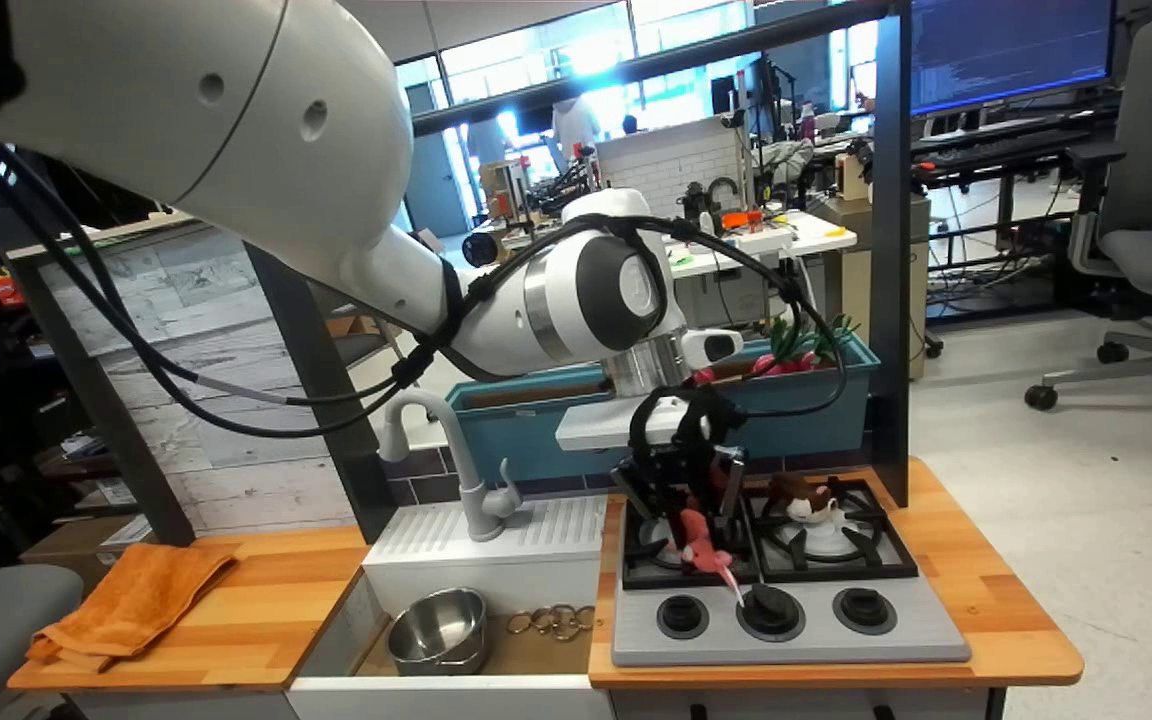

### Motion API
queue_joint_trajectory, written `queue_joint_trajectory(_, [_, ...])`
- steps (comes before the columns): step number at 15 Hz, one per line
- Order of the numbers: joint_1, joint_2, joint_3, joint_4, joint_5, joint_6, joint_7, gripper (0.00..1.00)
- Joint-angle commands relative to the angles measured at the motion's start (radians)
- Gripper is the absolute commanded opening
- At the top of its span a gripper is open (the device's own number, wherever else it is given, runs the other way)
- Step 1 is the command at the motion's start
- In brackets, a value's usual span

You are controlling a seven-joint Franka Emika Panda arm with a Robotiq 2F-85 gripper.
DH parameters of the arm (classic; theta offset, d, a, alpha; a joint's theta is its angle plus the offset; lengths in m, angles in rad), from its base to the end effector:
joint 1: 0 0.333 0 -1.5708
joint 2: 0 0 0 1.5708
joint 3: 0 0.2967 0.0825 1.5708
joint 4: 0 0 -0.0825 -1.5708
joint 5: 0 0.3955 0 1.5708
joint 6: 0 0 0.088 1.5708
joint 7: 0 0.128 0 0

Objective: Use the towel to wipe the table, then put the dolls in the silver pot one at a time

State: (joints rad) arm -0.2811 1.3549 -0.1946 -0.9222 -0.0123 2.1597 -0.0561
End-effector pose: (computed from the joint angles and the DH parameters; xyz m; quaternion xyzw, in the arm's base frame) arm 0.6766 -0.2963 -0.0061 0.9843 -0.1340 -0.0745 0.0871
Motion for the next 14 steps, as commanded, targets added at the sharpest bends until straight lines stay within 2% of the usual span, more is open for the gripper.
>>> queue_joint_trajectory(1, [-0.02,0.002,0.026,0.032,0.011,-0.093,-0.063,0.07])
queue_joint_trajectory(2, [-0.02,-0.001,0.029,0.031,0.011,-0.109,-0.079,0.0])
queue_joint_trajectory(6, [-0.006,-0.051,0.038,-0.037,0.004,-0.111,-0.168,0.02])
queue_joint_trajectory(7, [-0.001,-0.082,0.047,-0.081,0.001,-0.087,-0.213,0.0])
queue_joint_trajectory(11, [0.009,-0.228,0.105,-0.277,0.0,-0.012,-0.406,0.02])
queue_joint_trajectory(14, [0.049,-0.318,0.146,-0.405,-0.019,0.017,-0.504,0.02])
